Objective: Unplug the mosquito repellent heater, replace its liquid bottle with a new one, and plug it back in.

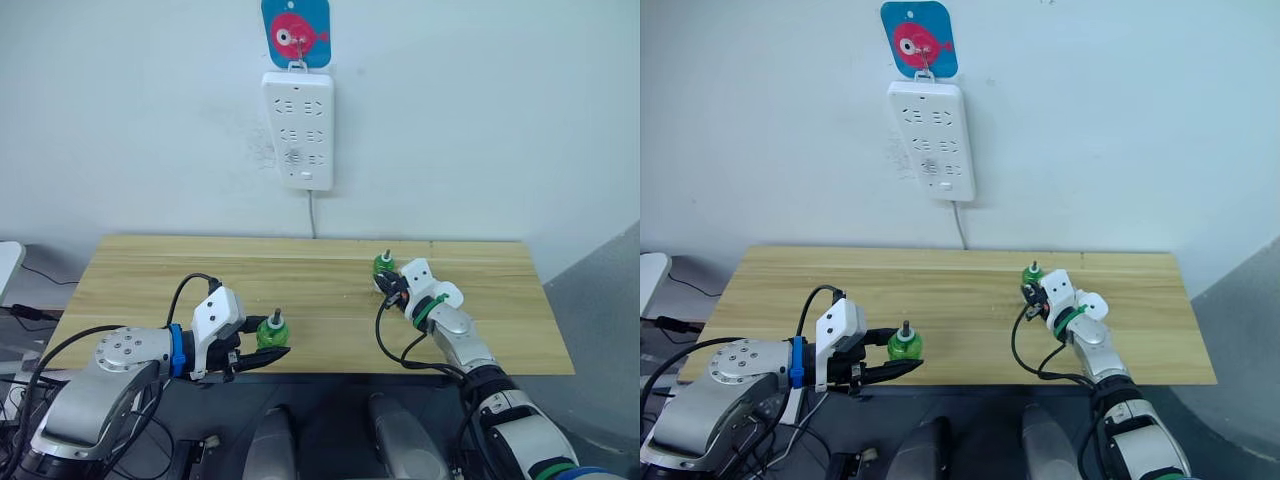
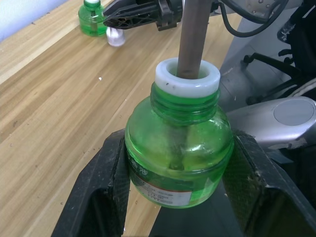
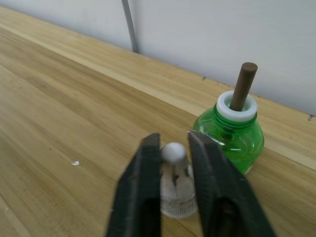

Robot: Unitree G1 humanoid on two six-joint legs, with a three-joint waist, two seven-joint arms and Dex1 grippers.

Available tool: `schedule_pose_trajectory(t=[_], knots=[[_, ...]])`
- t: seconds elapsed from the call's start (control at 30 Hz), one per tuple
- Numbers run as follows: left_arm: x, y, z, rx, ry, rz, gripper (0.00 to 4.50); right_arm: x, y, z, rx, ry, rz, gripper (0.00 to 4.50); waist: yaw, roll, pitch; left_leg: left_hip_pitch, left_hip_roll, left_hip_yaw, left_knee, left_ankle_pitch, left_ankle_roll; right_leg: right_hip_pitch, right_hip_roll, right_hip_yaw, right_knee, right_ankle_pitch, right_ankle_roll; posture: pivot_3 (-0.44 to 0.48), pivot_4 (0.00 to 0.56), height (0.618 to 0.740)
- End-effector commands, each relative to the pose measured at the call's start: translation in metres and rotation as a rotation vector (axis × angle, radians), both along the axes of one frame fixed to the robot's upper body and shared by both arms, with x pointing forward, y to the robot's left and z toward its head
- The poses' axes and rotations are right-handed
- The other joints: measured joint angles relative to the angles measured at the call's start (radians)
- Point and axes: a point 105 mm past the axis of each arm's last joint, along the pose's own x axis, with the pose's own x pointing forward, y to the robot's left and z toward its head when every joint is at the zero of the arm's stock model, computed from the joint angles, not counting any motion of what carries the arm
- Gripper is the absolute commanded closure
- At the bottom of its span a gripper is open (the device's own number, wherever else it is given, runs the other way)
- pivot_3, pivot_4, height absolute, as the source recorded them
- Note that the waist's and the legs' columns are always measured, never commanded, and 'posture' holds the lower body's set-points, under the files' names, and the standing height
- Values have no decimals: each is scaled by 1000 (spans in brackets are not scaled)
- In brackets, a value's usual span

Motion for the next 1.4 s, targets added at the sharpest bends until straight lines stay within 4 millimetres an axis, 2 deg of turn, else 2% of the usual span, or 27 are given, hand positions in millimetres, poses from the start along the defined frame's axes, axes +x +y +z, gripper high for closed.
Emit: schedule_pose_trajectory(t=[0.03, 0.1, 0.2, 0.3, 0.43, 0.53, 0.6, 0.7, 0.97, 1.17, 1.27, 1.4], knots=[[5, -3, 10, -12, -41, -19, 2244, -3, 2, 15, 55, -50, 34, 2252, 0, 0, 0, 0, 0, 0, 0, 0, 0, 0, 0, 0, 0, 0, 0, -109, 272, 733], [8, -8, 12, -32, -43, -48, 2244, -10, 7, 29, 63, -89, 98, 1556, 0, 0, 0, 0, 0, 0, 0, 0, 0, 0, 0, 0, 0, 0, 0, -129, 267, 733], [10, -16, 15, -51, -49, -107, 2244, -28, 14, 50, 47, -148, 203, 1512, -1, 2, 1, 0, 0, 0, 0, 0, 0, 0, 0, 0, 0, 0, 1, -146, 261, 733], [18, -31, 22, -86, -77, -192, 2244, -62, 20, 88, 12, -155, 384, 1512, -1, 3, 2, 0, 0, 0, -1, 0, 0, 0, 0, 0, -1, -1, 1, -190, 248, 733], [34, -55, 34, -133, -134, -281, 2244, -100, 25, 127, -7, -77, 564, 1512, -5, 3, 2, -1, -1, 0, 0, 0, 0, 0, 0, 0, -1, -1, 2, -236, 219, 733], [36, -69, 40, -142, -153, -372, 2244, -119, 34, 143, -4, -1, 660, 1512, -24, 1, 0, -1, -1, 0, 1, 0, 0, 0, 0, 0, -1, -1, 3, -253, 207, 733], [37, -75, 43, -143, -156, -424, 2244, -121, 42, 154, 4, -11, 673, 1512, -38, 1, -1, -1, -1, 0, 1, 0, 0, 0, 0, 0, -1, -1, 3, -263, 194, 733], [40, -81, 49, -152, -168, -457, 2244, -112, 49, 162, 1, -45, 644, 1512, -60, 0, -1, -1, -1, -1, 1, 0, 0, 0, 0, 0, -1, 0, 3, -269, 185, 733], [49, -88, 59, -181, -191, -462, 2244, -114, 59, 161, -34, -69, 689, 1512, -82, -2, -6, -2, -1, -2, 0, 0, 0, 0, 0, -1, -2, 0, 4, -265, 159, 733], [48, -87, 60, -186, -196, -463, 2244, -105, 58, 159, -44, -94, 654, 1512, -89, -2, -12, -2, -1, -2, 0, 0, 0, 0, 0, -1, -1, 0, 4, -258, 155, 733], [47, -87, 60, -187, -194, -463, 2244, -104, 59, 160, -20, -98, 654, 2138, -91, -2, -13, -2, -1, -2, 0, 0, 0, 0, 0, -1, -1, 0, 4, -255, 151, 733], [47, -86, 59, -192, -190, -460, 2244, -107, 61, 158, -25, -95, 677, 3552, -91, -2, -14, -2, -1, -2, 0, 0, 0, 0, 0, -2, -1, 0, 4, -254, 152, 733]])
